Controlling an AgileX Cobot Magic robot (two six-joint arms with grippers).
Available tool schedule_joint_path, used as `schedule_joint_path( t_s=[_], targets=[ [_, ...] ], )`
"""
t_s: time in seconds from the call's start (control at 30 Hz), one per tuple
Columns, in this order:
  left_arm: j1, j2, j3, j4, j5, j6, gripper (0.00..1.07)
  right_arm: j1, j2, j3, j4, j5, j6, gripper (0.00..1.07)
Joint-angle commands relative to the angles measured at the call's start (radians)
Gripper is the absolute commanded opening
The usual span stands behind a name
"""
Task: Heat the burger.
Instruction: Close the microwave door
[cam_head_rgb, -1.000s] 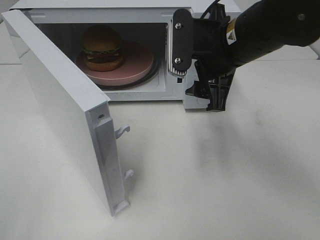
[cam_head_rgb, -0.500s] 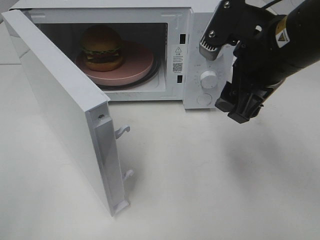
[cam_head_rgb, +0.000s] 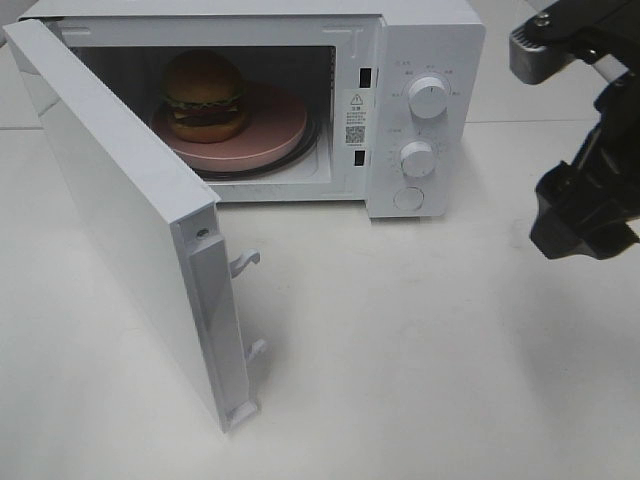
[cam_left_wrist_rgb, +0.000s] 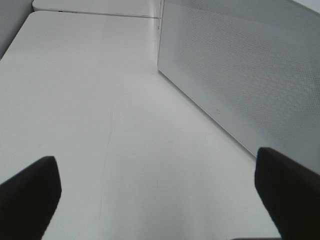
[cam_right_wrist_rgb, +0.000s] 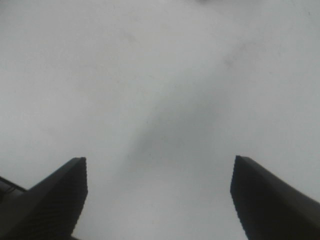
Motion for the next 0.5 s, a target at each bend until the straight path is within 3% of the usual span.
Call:
schedule_joint_path(
  t_s=[0.03, 0.2, 0.5],
  targets=[
    [0.001, -0.016, 0.000, -0.004, -0.014, 0.002, 0.98, -0.005, -0.035, 0.006, -0.002, 0.084, 0.028, 0.76],
    [0.001, -0.016, 0.000, -0.004, -0.014, 0.002, 0.98, -0.005, -0.133, 0.006, 0.053, 0.234, 0.032, 0.76],
    [0.001, -0.016, 0.000, -0.004, -0.014, 0.002, 0.98, -0.005, -0.274, 0.006, 0.083, 0.291, 0.032, 0.76]
  ],
)
